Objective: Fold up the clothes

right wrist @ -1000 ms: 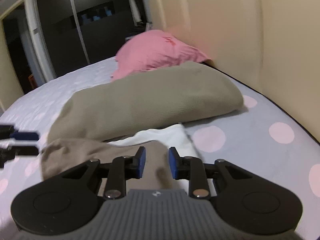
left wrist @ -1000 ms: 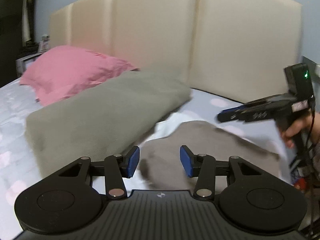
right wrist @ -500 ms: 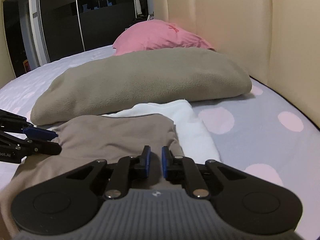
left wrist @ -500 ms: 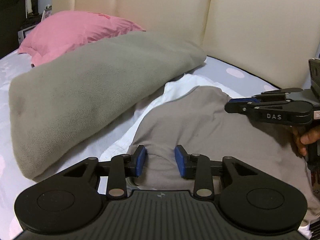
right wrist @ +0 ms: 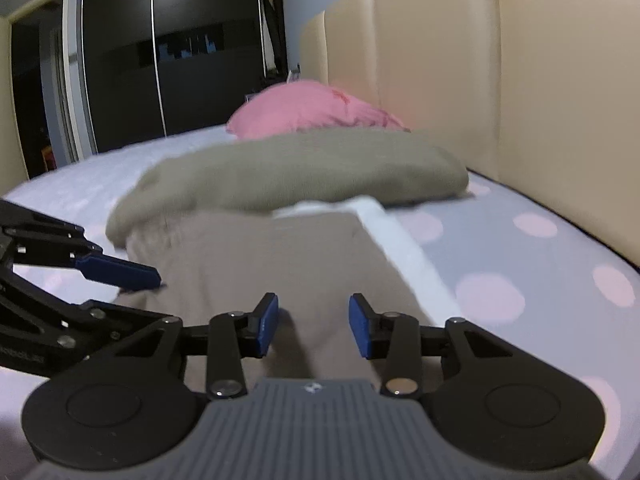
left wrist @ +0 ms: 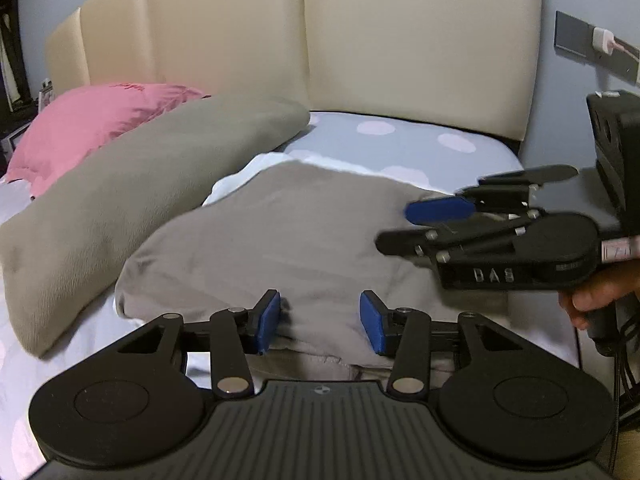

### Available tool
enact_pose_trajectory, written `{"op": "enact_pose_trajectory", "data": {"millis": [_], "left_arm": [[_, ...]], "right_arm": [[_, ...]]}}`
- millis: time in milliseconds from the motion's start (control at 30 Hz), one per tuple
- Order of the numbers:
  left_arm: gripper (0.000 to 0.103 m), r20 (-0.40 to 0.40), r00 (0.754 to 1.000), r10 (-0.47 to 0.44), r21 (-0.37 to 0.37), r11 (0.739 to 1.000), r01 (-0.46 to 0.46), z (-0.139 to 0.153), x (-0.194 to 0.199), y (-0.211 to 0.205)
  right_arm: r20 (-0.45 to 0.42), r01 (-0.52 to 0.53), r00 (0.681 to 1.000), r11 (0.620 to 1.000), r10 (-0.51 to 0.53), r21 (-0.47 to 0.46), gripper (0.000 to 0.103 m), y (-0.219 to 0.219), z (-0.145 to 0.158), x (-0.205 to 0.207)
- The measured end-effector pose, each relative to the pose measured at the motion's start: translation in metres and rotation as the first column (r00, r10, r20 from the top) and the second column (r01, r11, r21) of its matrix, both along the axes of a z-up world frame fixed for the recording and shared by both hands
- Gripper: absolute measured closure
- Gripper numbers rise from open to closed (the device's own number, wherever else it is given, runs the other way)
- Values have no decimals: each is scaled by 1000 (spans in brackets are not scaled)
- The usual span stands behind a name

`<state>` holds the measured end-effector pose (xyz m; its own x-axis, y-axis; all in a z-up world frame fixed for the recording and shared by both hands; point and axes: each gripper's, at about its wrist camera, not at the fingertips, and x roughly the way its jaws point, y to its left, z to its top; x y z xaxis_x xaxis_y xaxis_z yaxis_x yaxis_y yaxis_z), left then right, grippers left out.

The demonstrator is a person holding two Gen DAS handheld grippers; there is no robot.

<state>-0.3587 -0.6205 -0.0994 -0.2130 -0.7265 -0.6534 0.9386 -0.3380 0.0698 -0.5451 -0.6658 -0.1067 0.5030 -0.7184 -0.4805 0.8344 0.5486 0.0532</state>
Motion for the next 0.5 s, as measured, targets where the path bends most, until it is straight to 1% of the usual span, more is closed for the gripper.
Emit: {"op": "enact_pose_trajectory", "data": {"millis": [167,267,300,333,367,400,433,500], "left_arm": [[60,4,1000,6,12,1000,-6,-4,6,9],[60,2,1000,2,-10,1000,-1,3,3,17],[59,-5,1000,-12,-17,1000,12,4,1,22],[56,-12,1000,-25,-23,999,25,5,-2,27],[51,-18,999,-38,-30,999,38,6,-4,33],[49,-25,998,-52,-37,998,51,7,-6,38],[45,-25,998,-64,-36,997,63,5,-9,42],[44,-4,998,-59,-24,998,59,-1,-14,46]], "right_arm": [[-10,24,1000,1000,-24,-20,55,12,-4,-11],[-14,38,999,999,-39,-33,55,20,-6,-18],[-15,43,999,998,-44,-37,52,22,-7,-20],[-15,55,998,997,-55,-46,49,27,-6,-23],[-18,63,998,997,-64,-53,45,33,-5,-26],[-22,71,997,996,-72,-59,38,39,-6,-28],[-26,78,996,995,-80,-65,35,45,-6,-31],[-36,89,995,994,-91,-60,32,54,-12,-34]]}}
